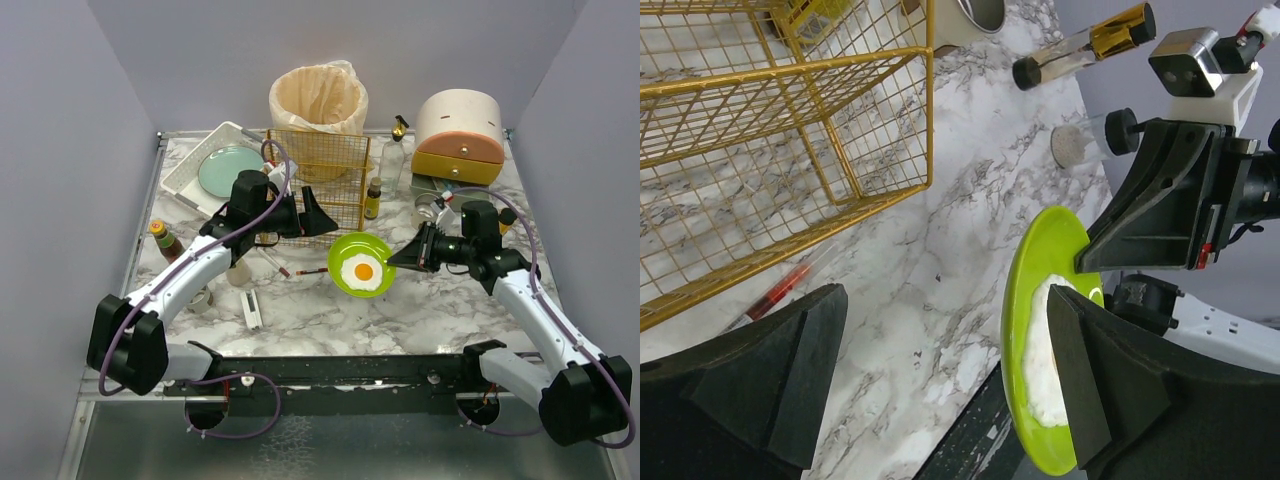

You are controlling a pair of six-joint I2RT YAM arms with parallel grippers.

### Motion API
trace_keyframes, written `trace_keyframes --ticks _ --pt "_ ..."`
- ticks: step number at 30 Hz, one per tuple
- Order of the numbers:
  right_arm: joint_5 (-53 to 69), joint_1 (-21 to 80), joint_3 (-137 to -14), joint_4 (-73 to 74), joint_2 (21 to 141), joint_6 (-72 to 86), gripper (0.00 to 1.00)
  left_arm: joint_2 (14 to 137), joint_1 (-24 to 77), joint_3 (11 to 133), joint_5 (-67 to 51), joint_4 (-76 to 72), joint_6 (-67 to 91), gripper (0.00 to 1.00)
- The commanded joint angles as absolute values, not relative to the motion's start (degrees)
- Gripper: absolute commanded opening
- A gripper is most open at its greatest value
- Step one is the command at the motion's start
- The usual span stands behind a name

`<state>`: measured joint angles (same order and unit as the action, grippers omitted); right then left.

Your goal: Clear the kitchen counter

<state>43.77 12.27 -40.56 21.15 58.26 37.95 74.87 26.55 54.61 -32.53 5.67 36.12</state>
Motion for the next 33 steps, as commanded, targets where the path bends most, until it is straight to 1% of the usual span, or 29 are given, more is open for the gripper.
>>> trace_keyframes --ticks 1,5,10,20,23,25,28,30,32,33 --pt "44.8 12.2 -43.0 19.7 58.7 38.7 0.00 76.1 27.4 54.0 -34.6 2.4 37.3 0.86" --pt "44.6 12.2 -44.0 16.6 60.4 40.0 0.00 77.0 28.5 54.0 -36.2 2.4 36.1 0.81" --pt "44.5 12.2 -45.1 12.6 62.0 42.1 0.00 77.5 29.4 54.0 -35.6 2.5 35.8 0.72" --pt "45.4 12.3 -45.9 12.5 62.6 41.9 0.00 79.0 29.5 55.0 -34.5 2.5 36.1 0.44" --pt "45.5 12.2 -45.7 11.8 62.6 42.3 0.00 79.3 29.7 55.4 -34.4 1.9 36.6 0.38" --pt "45.5 12.2 -45.8 11.7 62.7 42.4 0.00 79.5 29.8 55.8 -34.2 2.0 37.0 0.28" --pt "45.2 12.2 -45.9 11.6 63.1 42.1 0.00 79.9 29.9 56.8 -34.2 2.3 37.9 0.09" --pt "44.7 12.2 -46.0 12.0 63.3 41.8 0.00 80.1 29.9 57.7 -34.0 2.9 38.6 0.00" --pt "44.0 12.2 -46.0 12.0 63.5 41.7 0.02 80.2 29.9 59.0 -33.3 4.5 38.8 0.00" --pt "43.5 12.2 -46.1 12.1 63.5 41.6 0.05 80.3 29.9 59.8 -32.7 5.4 38.7 0.00"
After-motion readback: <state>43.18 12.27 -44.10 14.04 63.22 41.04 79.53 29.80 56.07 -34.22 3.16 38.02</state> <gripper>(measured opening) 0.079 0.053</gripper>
